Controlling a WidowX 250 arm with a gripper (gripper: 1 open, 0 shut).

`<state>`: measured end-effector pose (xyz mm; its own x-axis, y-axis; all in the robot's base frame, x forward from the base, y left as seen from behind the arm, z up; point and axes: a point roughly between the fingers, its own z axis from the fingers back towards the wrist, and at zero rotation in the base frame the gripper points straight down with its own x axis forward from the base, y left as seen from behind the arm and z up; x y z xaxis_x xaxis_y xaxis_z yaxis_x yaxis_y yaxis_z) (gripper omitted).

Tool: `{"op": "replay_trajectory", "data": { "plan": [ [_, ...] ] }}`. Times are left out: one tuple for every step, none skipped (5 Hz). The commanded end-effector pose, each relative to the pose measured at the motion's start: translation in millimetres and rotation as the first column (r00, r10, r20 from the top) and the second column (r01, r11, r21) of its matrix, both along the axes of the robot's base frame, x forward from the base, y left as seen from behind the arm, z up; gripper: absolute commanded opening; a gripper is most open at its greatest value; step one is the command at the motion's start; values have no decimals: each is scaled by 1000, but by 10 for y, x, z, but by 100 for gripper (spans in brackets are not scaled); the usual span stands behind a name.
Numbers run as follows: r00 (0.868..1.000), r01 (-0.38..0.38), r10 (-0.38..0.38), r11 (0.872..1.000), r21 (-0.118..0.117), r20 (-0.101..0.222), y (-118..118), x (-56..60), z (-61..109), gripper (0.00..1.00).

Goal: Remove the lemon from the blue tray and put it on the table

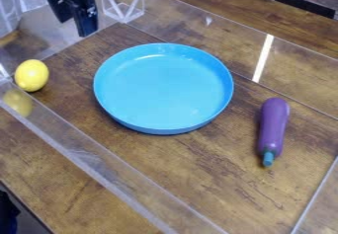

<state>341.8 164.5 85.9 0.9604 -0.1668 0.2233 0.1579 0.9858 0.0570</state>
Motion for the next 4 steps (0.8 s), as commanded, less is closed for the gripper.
{"op": "replay_trajectory", "data": {
  "plan": [
    [999,-20,19,999,26,50,153,58,176,100],
    [999,-17,16,1000,22,46,178,89,154,100],
    [999,-12,11,1000,17,42,195,117,149,100],
    [999,-8,7,1000,19,39,231,154,116,100]
  ]
}}
